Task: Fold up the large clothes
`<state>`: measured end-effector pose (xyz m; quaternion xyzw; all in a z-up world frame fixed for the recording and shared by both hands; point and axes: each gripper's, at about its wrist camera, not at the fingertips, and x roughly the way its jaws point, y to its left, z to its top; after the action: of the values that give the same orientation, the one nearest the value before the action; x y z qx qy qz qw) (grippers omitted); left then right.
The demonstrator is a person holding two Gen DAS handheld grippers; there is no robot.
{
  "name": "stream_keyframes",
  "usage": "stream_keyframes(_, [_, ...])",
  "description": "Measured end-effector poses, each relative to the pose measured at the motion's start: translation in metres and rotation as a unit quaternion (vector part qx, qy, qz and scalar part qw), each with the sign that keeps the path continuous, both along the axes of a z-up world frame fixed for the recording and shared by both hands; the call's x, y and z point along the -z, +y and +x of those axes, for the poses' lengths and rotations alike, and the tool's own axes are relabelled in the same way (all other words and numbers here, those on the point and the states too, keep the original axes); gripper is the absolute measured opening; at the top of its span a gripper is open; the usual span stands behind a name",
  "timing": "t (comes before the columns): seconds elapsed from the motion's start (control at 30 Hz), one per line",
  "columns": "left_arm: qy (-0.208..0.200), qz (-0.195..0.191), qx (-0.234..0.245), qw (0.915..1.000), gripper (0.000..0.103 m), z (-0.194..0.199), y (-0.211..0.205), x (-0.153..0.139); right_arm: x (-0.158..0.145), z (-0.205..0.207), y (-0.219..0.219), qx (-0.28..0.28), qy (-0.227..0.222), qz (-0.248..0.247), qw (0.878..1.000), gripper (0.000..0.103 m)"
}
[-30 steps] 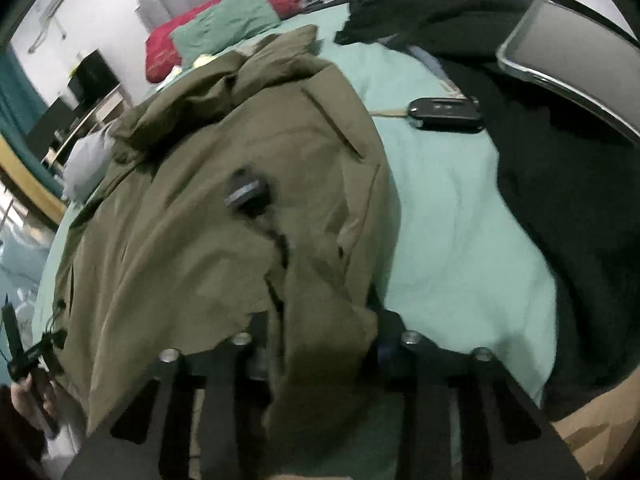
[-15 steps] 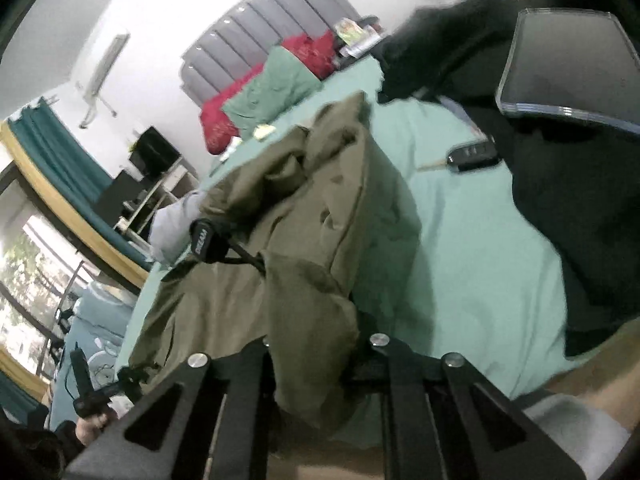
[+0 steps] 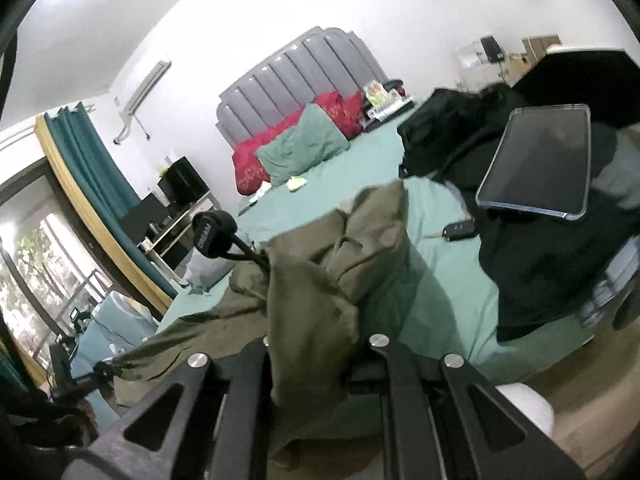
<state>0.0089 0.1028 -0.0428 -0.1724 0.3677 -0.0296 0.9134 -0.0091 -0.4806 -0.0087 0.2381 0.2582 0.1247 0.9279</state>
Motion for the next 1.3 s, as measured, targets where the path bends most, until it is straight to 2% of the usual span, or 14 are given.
stream_keyframes(0.13, [-0.025, -0.022, -0.003, 0.9994, 0.011, -0.01, 0.007, -0.03, -0.03, -0.018, 0.001, -0.003, -0.02, -0.005, 1.0, 0.01])
stream_keyframes(0.27, [-0.051, -0.049, -0.01, 0.9975, 0.011, 0.003, 0.016, -0.046, -0.045, -0.01, 0.001, 0.003, -0.035, 0.023, 0.999, 0.01])
stream_keyframes(0.47, [-0.079, -0.087, -0.017, 0.9929, 0.011, 0.064, 0.027, -0.056, -0.057, 0.055, 0.0, 0.026, -0.059, 0.08, 0.995, 0.011])
stream_keyframes(0.57, [-0.094, -0.101, -0.02, 0.9902, 0.011, 0.111, 0.031, -0.06, -0.06, 0.1, 0.002, 0.051, -0.072, 0.086, 0.992, 0.011])
stream_keyframes(0.77, [-0.1, -0.093, -0.013, 0.9906, 0.011, 0.225, 0.032, -0.059, -0.054, 0.206, 0.015, 0.078, -0.086, 0.079, 0.99, 0.012])
stream_keyframes(0.83, [-0.091, -0.09, -0.021, 0.9915, 0.011, 0.272, 0.033, -0.047, -0.049, 0.244, 0.019, 0.081, -0.086, 0.068, 0.991, 0.013])
stream_keyframes(0.9, [-0.069, -0.11, -0.032, 0.991, 0.011, 0.32, 0.036, -0.032, -0.041, 0.287, 0.025, 0.084, -0.079, 0.044, 0.992, 0.013])
stream_keyframes(1.07, [-0.047, -0.087, -0.048, 0.994, 0.016, 0.409, 0.028, 0.005, 0.0, 0.384, 0.026, 0.104, -0.029, 0.002, 0.994, 0.015])
stream_keyframes(1.1, [-0.037, -0.08, -0.053, 0.9947, 0.02, 0.424, 0.027, 0.016, 0.01, 0.399, 0.025, 0.107, -0.019, -0.003, 0.994, 0.019])
stream_keyframes(1.13, [-0.02, -0.076, -0.058, 0.9952, 0.024, 0.437, 0.028, 0.03, 0.023, 0.422, 0.024, 0.11, -0.003, -0.012, 0.994, 0.032])
stream_keyframes(1.17, [0.003, -0.072, -0.069, 0.995, 0.042, 0.451, 0.03, 0.045, 0.032, 0.434, 0.023, 0.117, 0.0, -0.026, 0.993, 0.044])
stream_keyframes(1.2, [0.015, -0.076, -0.079, 0.9939, 0.073, 0.459, 0.034, 0.054, 0.04, 0.445, 0.021, 0.129, -0.003, -0.043, 0.991, 0.078])
stream_keyframes(1.23, [0.022, -0.088, -0.099, 0.991, 0.084, 0.462, 0.042, 0.067, 0.049, 0.459, 0.017, 0.147, -0.006, -0.059, 0.987, 0.099])
stream_keyframes(1.3, [0.015, -0.11, -0.128, 0.9856, 0.091, 0.461, 0.059, 0.08, 0.058, 0.473, 0.006, 0.147, 0.003, -0.054, 0.988, 0.102])
